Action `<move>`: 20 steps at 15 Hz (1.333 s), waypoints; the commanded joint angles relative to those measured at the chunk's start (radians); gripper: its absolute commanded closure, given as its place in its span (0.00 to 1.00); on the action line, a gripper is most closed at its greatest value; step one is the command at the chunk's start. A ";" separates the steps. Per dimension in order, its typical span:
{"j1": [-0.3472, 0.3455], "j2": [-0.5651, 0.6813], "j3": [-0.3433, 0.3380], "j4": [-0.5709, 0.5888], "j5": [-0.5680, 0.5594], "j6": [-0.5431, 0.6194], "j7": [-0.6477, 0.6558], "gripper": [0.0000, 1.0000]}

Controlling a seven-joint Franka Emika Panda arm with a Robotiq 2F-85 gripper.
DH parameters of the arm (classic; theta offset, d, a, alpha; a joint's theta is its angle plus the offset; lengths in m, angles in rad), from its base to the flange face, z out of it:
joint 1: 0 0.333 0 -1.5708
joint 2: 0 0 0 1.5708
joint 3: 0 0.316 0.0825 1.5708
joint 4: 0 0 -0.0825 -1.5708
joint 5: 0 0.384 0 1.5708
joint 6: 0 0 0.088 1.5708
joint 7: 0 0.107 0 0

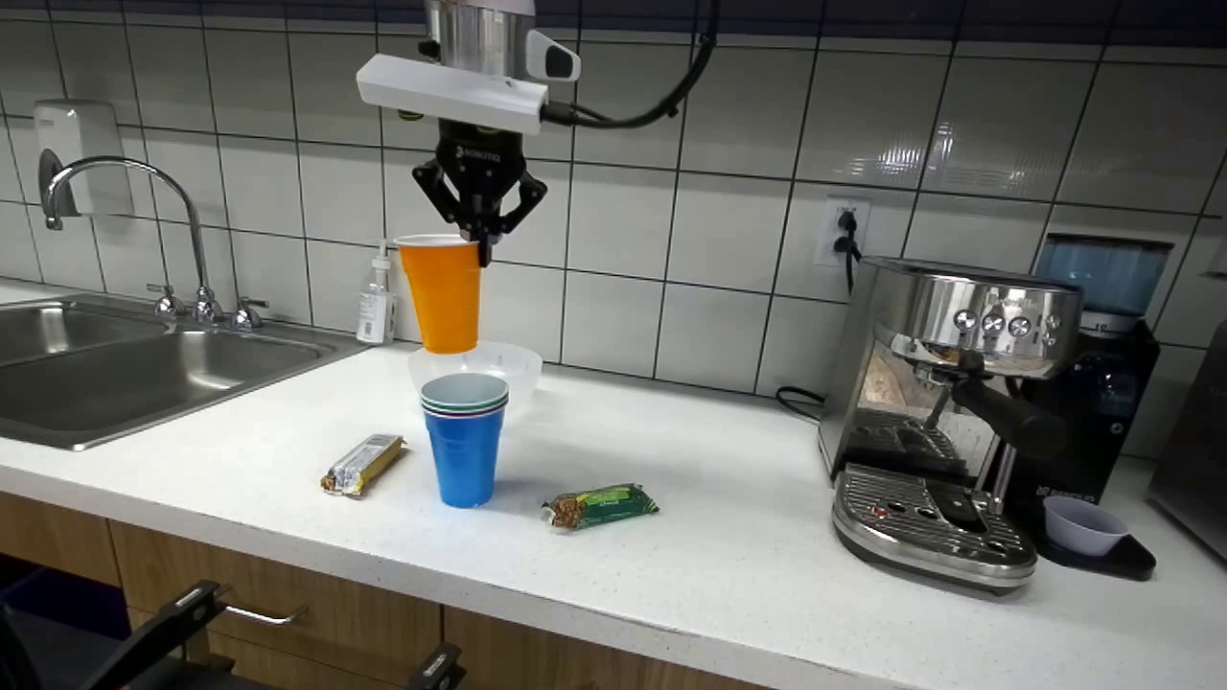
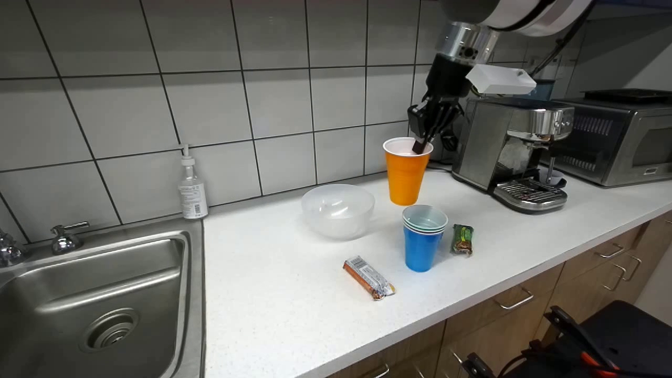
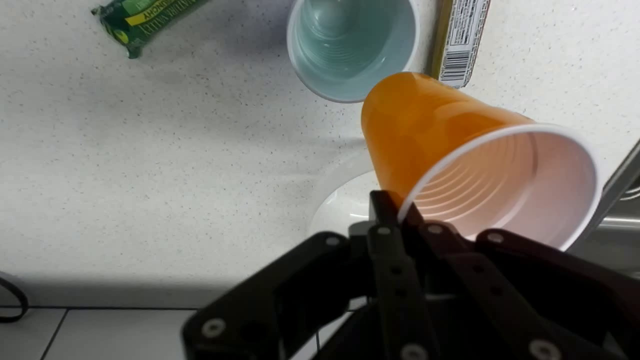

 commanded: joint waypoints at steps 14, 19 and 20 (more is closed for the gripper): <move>-0.059 -0.086 -0.004 -0.034 -0.070 -0.115 0.034 0.99; -0.069 -0.078 -0.006 -0.035 -0.082 -0.114 0.040 0.99; -0.068 -0.075 -0.007 -0.035 -0.081 -0.113 0.040 0.99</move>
